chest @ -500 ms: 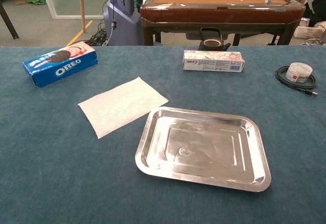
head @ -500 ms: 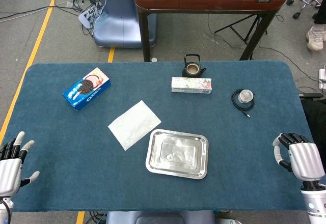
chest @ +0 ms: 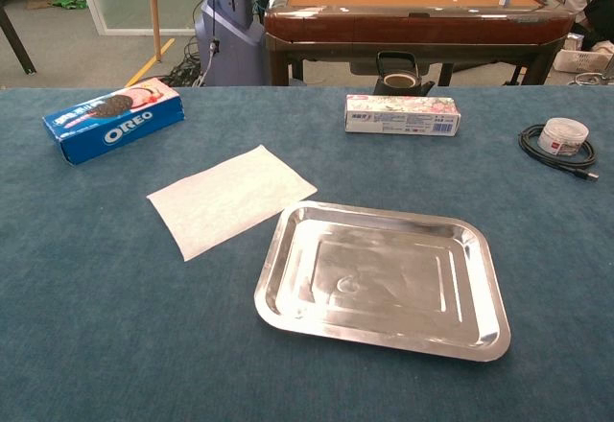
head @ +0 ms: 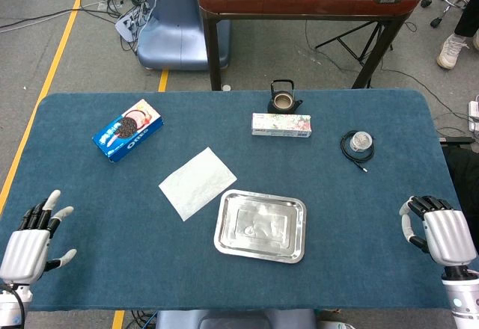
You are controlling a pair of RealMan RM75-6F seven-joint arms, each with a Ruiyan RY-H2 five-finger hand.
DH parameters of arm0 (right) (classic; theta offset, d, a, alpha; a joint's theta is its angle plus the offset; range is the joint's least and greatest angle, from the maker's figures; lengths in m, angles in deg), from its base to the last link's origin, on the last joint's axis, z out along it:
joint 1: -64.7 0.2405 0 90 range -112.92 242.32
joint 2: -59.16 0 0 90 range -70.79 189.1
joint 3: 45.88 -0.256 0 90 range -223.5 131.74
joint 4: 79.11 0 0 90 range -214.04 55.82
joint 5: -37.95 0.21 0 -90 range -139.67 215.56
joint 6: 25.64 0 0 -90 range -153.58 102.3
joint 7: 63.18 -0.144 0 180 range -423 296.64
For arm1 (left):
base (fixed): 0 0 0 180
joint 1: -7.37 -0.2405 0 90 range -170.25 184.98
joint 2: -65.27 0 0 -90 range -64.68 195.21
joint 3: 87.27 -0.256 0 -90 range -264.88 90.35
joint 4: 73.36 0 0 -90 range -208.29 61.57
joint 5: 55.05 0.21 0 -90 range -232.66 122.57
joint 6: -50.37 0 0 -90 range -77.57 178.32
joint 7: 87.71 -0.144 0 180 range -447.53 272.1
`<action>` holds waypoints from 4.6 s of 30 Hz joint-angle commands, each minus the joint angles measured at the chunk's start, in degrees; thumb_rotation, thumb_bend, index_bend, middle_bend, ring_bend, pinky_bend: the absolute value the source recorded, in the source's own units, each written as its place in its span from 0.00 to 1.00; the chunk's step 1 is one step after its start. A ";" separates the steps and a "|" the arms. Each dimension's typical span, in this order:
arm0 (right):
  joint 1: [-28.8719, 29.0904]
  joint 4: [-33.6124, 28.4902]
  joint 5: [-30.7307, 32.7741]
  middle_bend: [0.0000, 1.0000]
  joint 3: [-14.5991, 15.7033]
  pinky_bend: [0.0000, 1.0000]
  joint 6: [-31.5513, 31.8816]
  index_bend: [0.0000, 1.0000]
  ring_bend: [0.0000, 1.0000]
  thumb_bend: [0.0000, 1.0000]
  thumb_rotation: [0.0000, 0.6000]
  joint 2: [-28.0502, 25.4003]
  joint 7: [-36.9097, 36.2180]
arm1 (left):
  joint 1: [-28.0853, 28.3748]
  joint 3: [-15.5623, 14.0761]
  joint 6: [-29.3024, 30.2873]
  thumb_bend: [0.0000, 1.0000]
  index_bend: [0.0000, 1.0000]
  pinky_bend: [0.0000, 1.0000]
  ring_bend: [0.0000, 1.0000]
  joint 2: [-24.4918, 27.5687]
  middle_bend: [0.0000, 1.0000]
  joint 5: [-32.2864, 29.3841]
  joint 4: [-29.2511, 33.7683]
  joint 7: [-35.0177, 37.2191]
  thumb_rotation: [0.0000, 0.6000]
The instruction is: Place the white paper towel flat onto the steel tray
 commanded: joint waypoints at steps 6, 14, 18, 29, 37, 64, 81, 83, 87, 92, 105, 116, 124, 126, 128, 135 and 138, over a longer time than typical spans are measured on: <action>-0.13 -0.18 0.12 0.48 -0.46 0.43 0.59 0.55 0.38 0.52 1.00 -0.49 -1.01 | 8.73 3.81 -8.43 0.12 0.28 0.13 0.00 -1.90 0.00 2.37 -1.70 4.06 1.00; 0.08 0.10 0.13 0.48 -0.55 0.43 0.28 0.55 0.38 0.52 1.00 -0.45 -1.65 | 15.93 6.45 -14.99 0.12 0.35 0.16 0.00 -5.98 0.00 2.55 -7.68 5.63 1.00; 0.26 0.44 0.20 0.48 -0.55 0.43 -0.09 0.55 0.38 0.52 1.00 -0.27 -1.86 | 18.81 7.49 -16.30 0.12 0.34 0.16 0.00 -9.61 0.00 2.75 -12.18 6.87 1.00; 0.29 0.63 1.12 0.48 -0.95 0.43 -0.38 0.55 0.38 0.52 1.00 -0.56 -2.59 | 24.12 7.50 -17.63 0.05 0.40 0.16 0.00 -18.92 0.00 3.92 -22.99 10.52 1.00; 0.33 0.74 1.67 0.48 -1.19 0.43 -0.60 0.55 0.38 0.52 1.00 -0.81 -3.21 | 26.14 6.25 -19.07 0.05 0.40 0.16 0.00 -23.01 0.00 3.63 -29.62 10.23 1.00; 0.48 1.15 2.96 0.48 -1.70 0.43 -1.27 0.55 0.38 0.52 1.00 -0.90 -3.63 | 28.54 3.02 -19.21 0.05 0.33 0.16 0.00 -30.33 0.00 3.18 -43.23 16.07 1.00; 0.63 1.48 3.82 0.48 -2.07 0.43 -1.75 0.55 0.38 0.52 1.00 -0.87 -3.82 | 29.77 2.29 -21.46 0.05 0.33 0.16 0.00 -33.20 0.00 1.82 -48.48 17.31 1.00; 0.64 1.49 3.89 0.48 -2.10 0.43 -1.80 0.55 0.38 0.52 1.00 -0.85 -3.81 | 29.85 2.14 -21.48 0.05 0.33 0.16 0.00 -33.40 0.00 1.86 -48.99 17.22 1.00; 0.67 1.50 4.03 0.48 -2.17 0.43 -1.86 0.55 0.38 0.52 1.00 -0.81 -3.77 | 29.99 1.89 -21.41 0.05 0.34 0.16 0.00 -33.77 0.00 1.93 -49.66 17.30 1.00; 0.69 1.51 4.07 0.48 -2.18 0.43 -1.94 0.55 0.38 0.52 1.00 -0.85 -3.90 | 30.23 1.82 -21.65 0.05 0.34 0.16 0.00 -34.31 0.00 1.69 -50.36 17.49 1.00; 0.51 1.42 4.07 0.48 -2.37 0.43 -1.45 0.55 0.38 0.52 1.00 -1.16 -4.41 | 30.96 2.12 -22.03 0.05 0.34 0.16 0.00 -36.27 0.00 0.99 -51.97 16.25 1.00; 0.48 1.39 4.15 0.48 -2.43 0.43 -1.44 0.55 0.38 0.52 1.00 -1.26 -4.69 | 31.60 2.92 -21.11 0.05 0.35 0.17 0.00 -37.38 0.00 0.54 -52.08 16.94 1.00; 0.41 1.26 3.97 0.48 -2.39 0.43 -1.26 0.55 0.38 0.52 1.00 -1.32 -4.72 | 32.30 3.16 -21.62 0.05 0.35 0.17 0.00 -38.05 0.00 0.26 -51.67 16.81 1.00; 0.40 1.22 3.95 0.48 -2.41 0.43 -1.21 0.55 0.38 0.52 1.00 -1.33 -4.71 | 32.48 3.24 -21.64 0.05 0.35 0.17 0.00 -38.25 0.00 0.22 -51.66 16.72 1.00; 0.37 1.18 3.92 0.48 -2.41 0.43 -1.15 0.55 0.38 0.52 1.00 -1.38 -4.80 | 32.64 3.28 -21.59 0.05 0.35 0.17 0.00 -38.48 0.00 0.23 -51.66 16.46 1.00; 0.32 1.15 3.86 0.48 -2.42 0.43 -1.05 0.55 0.38 0.52 1.00 -1.53 -5.06 | 32.87 3.42 -21.14 0.05 0.37 0.17 0.00 -38.96 0.00 0.20 -51.37 16.87 1.00; 0.31 1.10 3.83 0.48 -2.43 0.43 -1.02 0.55 0.38 0.52 1.00 -1.56 -5.08 | 32.93 3.29 -21.08 0.05 0.38 0.17 0.00 -39.02 0.00 0.29 -51.25 16.99 1.00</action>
